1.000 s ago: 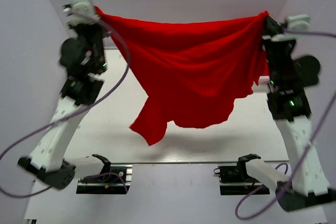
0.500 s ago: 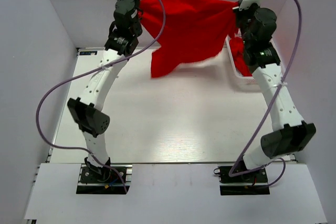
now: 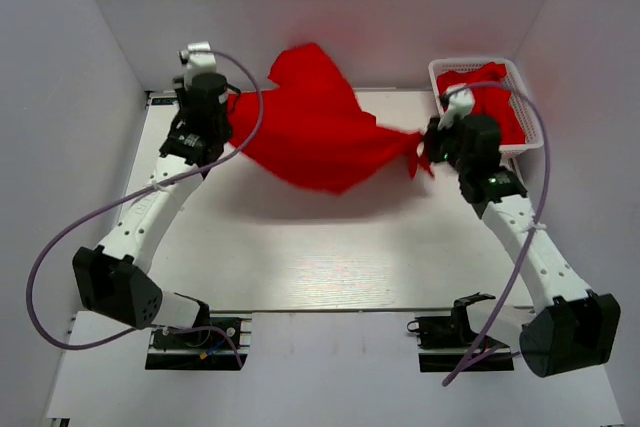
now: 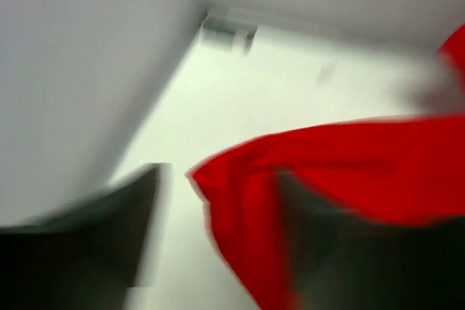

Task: Fold and stack the t-shirts
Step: Flatten out the tshirt

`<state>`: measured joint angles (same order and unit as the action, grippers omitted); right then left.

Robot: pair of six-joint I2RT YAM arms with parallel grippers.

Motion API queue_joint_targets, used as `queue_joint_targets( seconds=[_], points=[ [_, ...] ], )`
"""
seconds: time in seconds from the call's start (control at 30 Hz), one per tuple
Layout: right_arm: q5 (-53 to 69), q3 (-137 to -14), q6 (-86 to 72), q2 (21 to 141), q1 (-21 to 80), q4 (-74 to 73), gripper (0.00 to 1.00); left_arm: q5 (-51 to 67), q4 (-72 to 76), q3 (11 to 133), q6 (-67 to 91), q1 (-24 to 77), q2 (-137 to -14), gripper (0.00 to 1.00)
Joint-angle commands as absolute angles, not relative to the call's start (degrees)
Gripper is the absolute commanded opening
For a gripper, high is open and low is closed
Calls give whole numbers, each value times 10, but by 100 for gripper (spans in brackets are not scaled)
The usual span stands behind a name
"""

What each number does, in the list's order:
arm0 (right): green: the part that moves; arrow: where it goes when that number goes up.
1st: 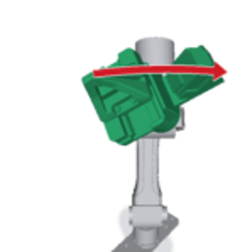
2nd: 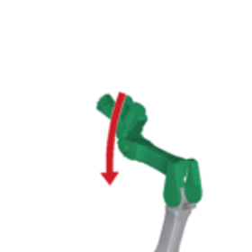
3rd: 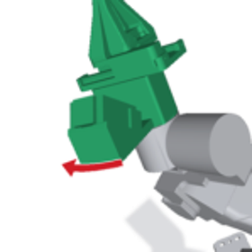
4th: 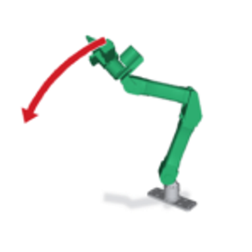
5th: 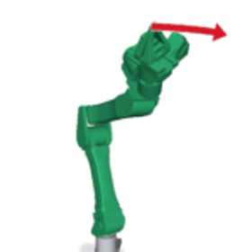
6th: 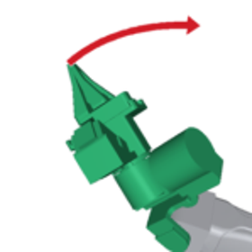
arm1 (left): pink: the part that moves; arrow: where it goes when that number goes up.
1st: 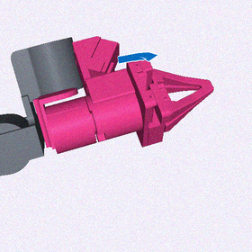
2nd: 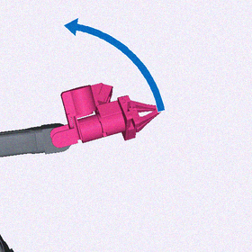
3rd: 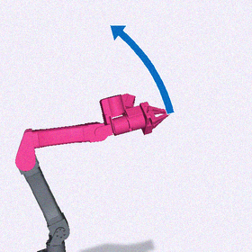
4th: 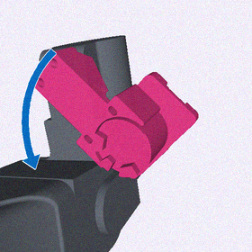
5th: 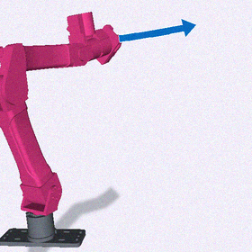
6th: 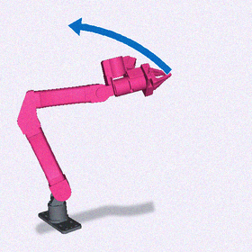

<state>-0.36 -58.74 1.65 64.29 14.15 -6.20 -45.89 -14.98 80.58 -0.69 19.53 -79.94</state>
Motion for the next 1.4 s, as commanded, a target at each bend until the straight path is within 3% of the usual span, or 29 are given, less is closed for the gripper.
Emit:
queue_joint_targets(
  seconds=[0.0,0.03,0.07,0.1,0.27,0.47,0.67,0.93,1.13,1.37],
  points=[
    [152,-540,-38,649,146,-183,38,-483,-323,725,176,171,-792,86],
    [159,-535,-50,660,144,-187,57,-474,-340,698,198,171,-792,100],
    [183,-524,-47,668,145,-188,83,-465,-358,689,213,164,-792,100],
    [184,-515,-44,670,143,-186,90,-458,-359,684,223,164,-802,100],
    [128,-537,-46,697,142,-175,90,-453,-389,722,249,153,-844,100],
    [150,-576,-45,750,143,-94,90,-295,-312,736,196,153,-899,100],
    [149,-704,-29,904,147,-101,90,-220,-321,736,208,165,-997,100],
    [51,-866,-89,1133,146,-157,90,-149,-294,677,228,165,-1026,100],
    [28,-807,-171,1144,144,-139,90,-127,-265,647,235,160,-1020,100],
    [-15,-620,-227,1052,144,-141,90,-149,-265,642,235,155,-1034,100]
  ],
)
